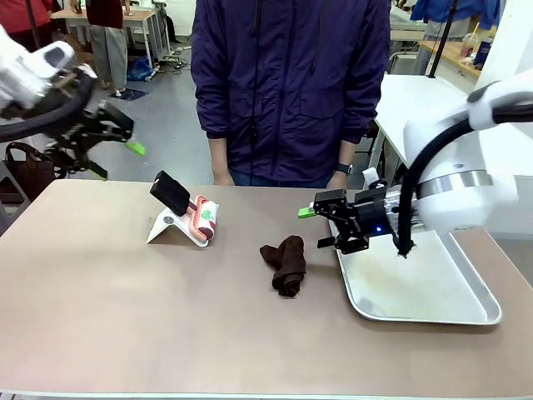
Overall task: Clean the surface of the table.
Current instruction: Return the Lint Roller and towel to their original positions.
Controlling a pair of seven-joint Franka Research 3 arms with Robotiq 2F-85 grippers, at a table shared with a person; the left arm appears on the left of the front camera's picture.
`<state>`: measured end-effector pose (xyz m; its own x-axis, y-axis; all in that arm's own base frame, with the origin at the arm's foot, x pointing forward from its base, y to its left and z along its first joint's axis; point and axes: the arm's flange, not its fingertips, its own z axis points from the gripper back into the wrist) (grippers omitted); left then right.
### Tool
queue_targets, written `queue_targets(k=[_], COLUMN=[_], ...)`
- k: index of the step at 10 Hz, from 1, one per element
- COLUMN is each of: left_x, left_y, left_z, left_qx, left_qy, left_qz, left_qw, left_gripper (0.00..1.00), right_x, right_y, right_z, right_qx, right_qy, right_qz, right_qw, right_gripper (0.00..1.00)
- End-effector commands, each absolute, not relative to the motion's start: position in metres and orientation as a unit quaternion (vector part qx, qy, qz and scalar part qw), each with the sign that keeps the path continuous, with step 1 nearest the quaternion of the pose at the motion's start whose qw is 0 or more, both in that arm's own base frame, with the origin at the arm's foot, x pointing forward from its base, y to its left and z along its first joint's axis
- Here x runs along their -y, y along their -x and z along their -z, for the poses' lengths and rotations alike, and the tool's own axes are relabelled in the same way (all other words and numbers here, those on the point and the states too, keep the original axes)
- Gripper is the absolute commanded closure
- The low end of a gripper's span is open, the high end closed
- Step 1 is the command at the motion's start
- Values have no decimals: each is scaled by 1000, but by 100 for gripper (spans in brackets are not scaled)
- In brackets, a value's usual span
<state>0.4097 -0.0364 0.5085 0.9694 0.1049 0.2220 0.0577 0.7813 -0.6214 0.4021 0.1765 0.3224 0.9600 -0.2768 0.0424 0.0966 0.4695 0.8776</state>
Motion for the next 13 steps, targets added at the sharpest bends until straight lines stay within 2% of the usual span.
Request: queue_targets(k=[1, 3, 5, 7, 8, 9, 13], left_x=[4, -19, -36, -33, -26, -41, -41], left_y=[-350, -309, -316, -344, -367, -328, -328], left_z=[-506, -488, -456, -432, -422, -455, -455], left_qx=[137, 166, 135, 151, 143, 154, 154], left_qy=[414, 487, 569, 641, 636, 601, 601], left_qz=[27, 17, 44, 64, 57, 40, 40], left_qw=[900, 857, 810, 750, 756, 783, 783], left_gripper=[0, 0, 0, 0, 0, 0, 0], right_x=[-136, -107, -79, -67, -67, -71, -71], right_y=[-380, -355, -337, -326, -325, -370, -370], right_z=[-339, -355, -364, -362, -359, -373, -373], right_qx=[45, -38, -52, -33, -9, -39, -39], right_qy=[-568, -684, -742, -750, -753, -757, -757], right_qz=[107, 93, 95, 83, 82, 79, 79], right_qw=[815, 722, 661, 655, 653, 647, 647], right_gripper=[0, 0, 0, 0, 0, 0, 0])
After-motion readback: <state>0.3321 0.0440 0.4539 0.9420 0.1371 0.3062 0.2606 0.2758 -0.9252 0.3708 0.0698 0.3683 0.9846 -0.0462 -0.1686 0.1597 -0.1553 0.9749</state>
